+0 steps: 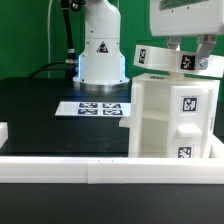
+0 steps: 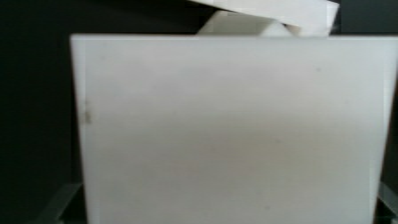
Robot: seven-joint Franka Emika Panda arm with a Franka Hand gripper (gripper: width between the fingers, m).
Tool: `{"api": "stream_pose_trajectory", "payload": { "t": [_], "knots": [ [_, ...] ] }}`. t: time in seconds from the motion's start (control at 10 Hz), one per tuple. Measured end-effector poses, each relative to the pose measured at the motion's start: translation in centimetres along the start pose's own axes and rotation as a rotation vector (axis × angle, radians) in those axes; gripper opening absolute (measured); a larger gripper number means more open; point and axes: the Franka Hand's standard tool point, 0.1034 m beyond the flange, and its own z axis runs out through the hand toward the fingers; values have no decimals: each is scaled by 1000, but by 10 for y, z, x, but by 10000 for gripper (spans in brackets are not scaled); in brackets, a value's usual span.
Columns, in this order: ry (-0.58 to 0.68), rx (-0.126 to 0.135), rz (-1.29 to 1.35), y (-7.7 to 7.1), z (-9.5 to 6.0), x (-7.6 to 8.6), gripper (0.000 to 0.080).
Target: Assemble cabinet
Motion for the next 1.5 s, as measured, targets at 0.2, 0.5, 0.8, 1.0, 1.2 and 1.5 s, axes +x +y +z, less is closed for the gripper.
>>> {"api": "stream_pose_trajectory", "payload": {
  "t": [0.2,0.5,0.8,1.0,1.2,1.5],
  "knots": [
    [-24,20,134,-2,0,0,561],
    [-80,51,387,-7,0,-2,561],
    [-122,45,545,-7,0,-5,561],
    [-133,47,508,-7,0,-5,775],
    [-165,61,486,-7,-10,-6,794],
    [-206,95,469,-11,-30,-7,797]
  ]
}}
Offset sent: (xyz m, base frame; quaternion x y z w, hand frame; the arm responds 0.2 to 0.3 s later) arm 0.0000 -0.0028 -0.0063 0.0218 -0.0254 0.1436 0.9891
